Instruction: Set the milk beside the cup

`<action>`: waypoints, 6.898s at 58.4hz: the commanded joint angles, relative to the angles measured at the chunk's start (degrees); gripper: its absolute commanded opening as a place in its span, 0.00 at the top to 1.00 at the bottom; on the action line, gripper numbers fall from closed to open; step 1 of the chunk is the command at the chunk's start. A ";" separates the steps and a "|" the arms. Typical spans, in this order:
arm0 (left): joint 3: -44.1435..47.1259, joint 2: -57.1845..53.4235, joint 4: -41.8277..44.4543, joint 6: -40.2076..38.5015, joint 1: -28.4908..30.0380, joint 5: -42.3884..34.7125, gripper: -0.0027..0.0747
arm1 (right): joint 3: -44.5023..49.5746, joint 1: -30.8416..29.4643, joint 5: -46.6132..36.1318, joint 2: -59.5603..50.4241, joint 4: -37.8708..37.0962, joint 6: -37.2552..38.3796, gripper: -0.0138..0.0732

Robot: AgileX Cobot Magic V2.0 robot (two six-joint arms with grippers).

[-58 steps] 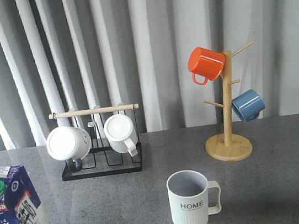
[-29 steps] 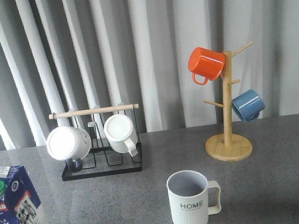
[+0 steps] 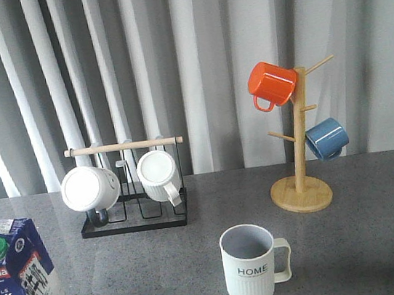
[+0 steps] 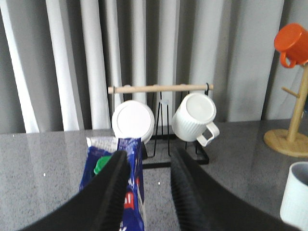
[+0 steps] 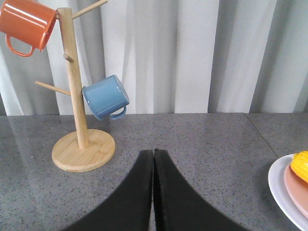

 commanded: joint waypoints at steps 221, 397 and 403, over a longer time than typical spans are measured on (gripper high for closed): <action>-14.83 31.00 -3.37 -1.63 3.73 -0.01 0.20 | -1.80 -0.44 -1.81 -1.06 0.06 -0.30 0.85; -18.77 33.46 -3.33 -2.06 3.68 -6.46 0.73 | -1.80 -0.44 -1.81 -1.06 0.06 -0.30 0.85; -20.57 33.46 -3.56 -2.06 3.68 -6.51 0.73 | -1.80 -0.44 -1.81 -1.06 0.06 -0.30 0.85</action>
